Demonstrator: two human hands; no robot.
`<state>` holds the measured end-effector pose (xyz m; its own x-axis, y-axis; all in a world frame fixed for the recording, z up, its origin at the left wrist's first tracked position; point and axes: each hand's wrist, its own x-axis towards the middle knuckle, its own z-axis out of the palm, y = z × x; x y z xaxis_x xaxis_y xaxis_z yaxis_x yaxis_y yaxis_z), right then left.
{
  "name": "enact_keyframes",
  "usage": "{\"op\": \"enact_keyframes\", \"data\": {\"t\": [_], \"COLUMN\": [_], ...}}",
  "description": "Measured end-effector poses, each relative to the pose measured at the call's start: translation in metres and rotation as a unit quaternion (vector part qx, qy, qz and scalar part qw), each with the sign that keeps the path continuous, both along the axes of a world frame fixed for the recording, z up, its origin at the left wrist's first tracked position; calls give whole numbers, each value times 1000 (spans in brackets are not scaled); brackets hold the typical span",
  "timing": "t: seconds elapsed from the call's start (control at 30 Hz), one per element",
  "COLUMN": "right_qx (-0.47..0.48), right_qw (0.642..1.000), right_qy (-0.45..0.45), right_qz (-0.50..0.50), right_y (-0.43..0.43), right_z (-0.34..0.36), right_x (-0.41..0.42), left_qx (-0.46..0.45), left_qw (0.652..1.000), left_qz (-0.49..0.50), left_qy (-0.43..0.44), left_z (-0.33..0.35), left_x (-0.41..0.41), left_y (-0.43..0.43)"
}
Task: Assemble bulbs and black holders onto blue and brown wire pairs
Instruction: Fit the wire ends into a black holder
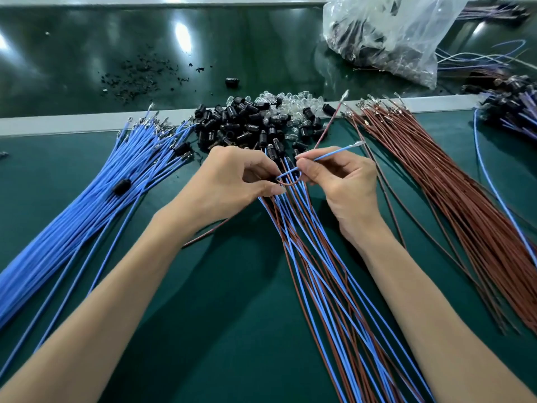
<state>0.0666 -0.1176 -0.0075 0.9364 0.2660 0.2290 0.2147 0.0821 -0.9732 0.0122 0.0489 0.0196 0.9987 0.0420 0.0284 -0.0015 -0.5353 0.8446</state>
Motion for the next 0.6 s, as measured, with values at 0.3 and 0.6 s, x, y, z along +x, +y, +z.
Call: {"op": "enact_keyframes", "data": {"t": [0.3, 0.6], "right_qx": [55, 57], "right_qw": [997, 996], "right_qy": [48, 55], "right_qz": [-33, 34], "right_y": [1, 0], "right_z": [-1, 0], "right_x": [2, 1], "left_qx": [12, 21], "left_qw": [1000, 1000], "left_qz": [-8, -17], "left_qy": [-3, -6], "left_z": [4, 5], "left_x": [-1, 0], "left_y": [5, 7]}}
